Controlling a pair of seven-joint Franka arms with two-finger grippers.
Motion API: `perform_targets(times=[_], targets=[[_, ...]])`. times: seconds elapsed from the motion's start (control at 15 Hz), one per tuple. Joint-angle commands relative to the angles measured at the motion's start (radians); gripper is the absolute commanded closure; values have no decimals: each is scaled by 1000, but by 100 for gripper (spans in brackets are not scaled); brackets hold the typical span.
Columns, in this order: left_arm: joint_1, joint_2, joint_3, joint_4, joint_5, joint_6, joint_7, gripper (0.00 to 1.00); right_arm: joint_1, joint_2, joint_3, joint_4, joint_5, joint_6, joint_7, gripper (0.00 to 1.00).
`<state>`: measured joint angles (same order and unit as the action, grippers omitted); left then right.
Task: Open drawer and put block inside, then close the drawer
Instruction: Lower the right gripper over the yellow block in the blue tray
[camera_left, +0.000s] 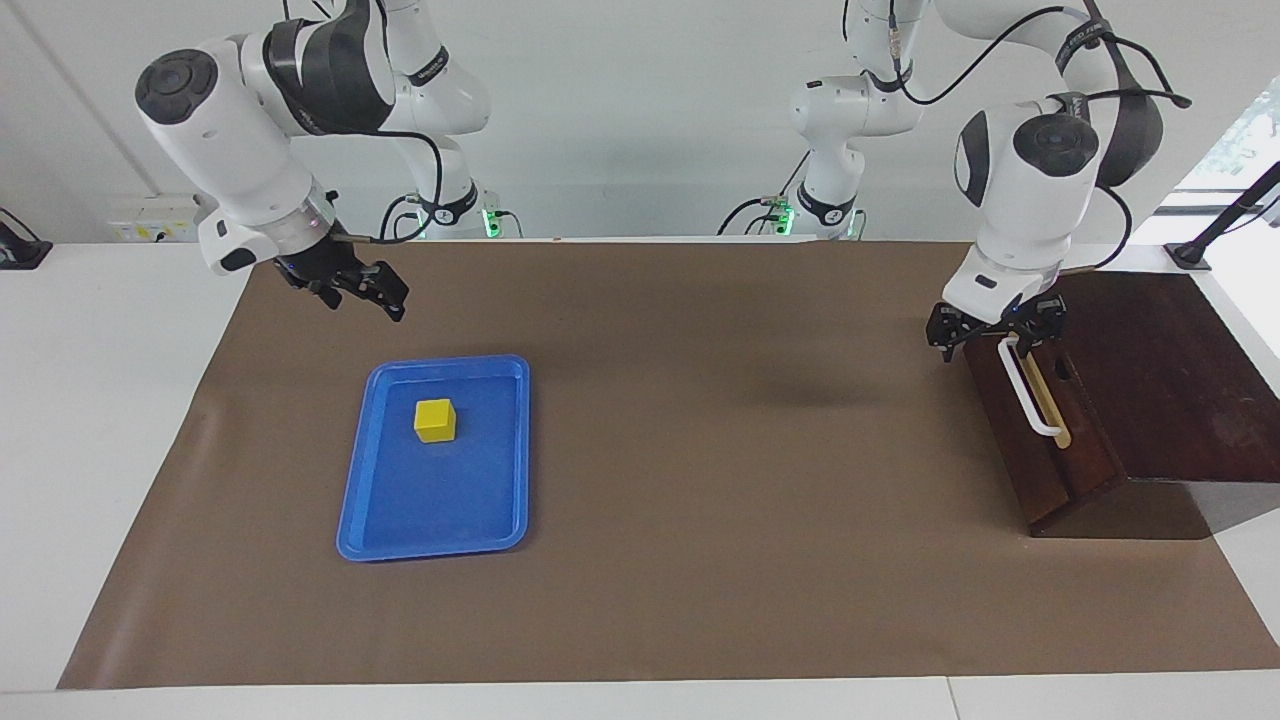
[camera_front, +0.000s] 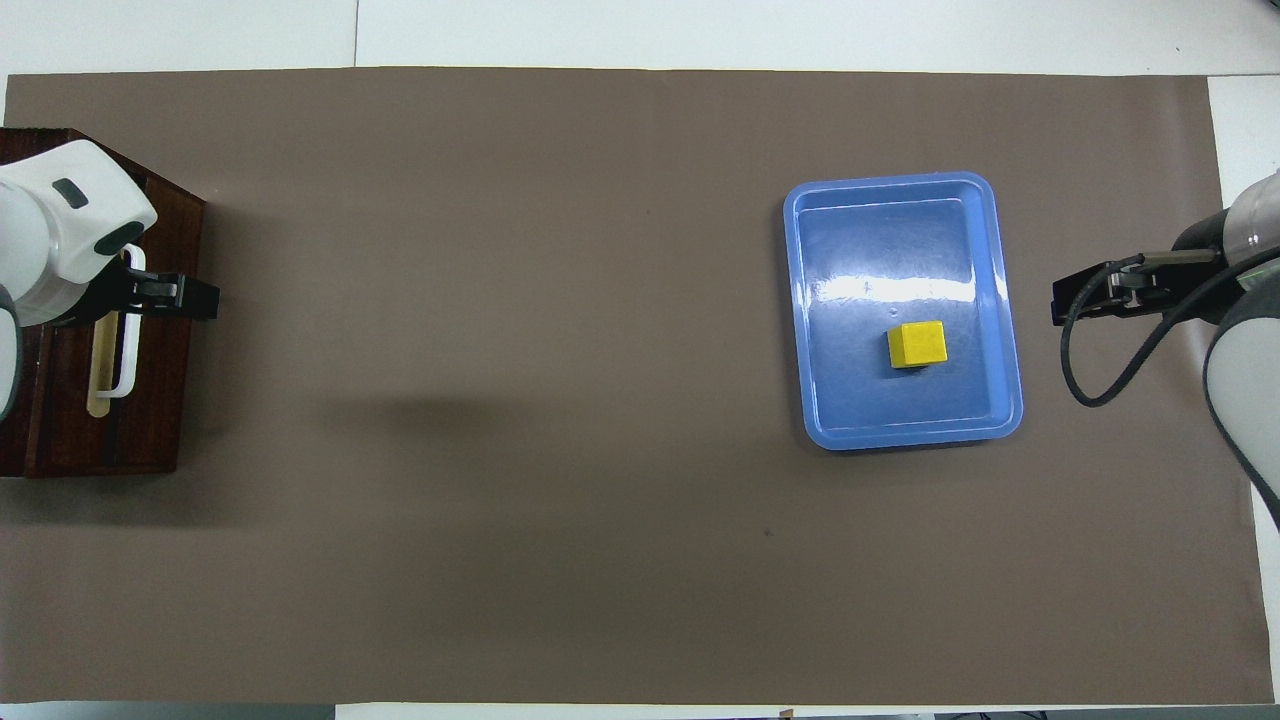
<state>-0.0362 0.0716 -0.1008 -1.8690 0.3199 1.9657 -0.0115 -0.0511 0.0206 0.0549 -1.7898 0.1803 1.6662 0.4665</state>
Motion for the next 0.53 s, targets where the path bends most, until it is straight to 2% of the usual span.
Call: perform_targets(times=[0.0, 0.2, 0.33, 0.47], targets=[[5, 19, 7, -64, 96, 116, 8, 0, -42, 83, 6, -16, 158, 62, 281, 0], [68, 31, 7, -123, 100, 241, 10, 0, -61, 137, 3, -42, 261, 113, 466, 0], [88, 31, 7, -142, 100, 275, 10, 0, -91, 163, 2, -65, 341, 122, 526, 0], [91, 33, 7, -154, 100, 292, 10, 0, -122, 229, 0, -56, 375, 118, 544, 0]])
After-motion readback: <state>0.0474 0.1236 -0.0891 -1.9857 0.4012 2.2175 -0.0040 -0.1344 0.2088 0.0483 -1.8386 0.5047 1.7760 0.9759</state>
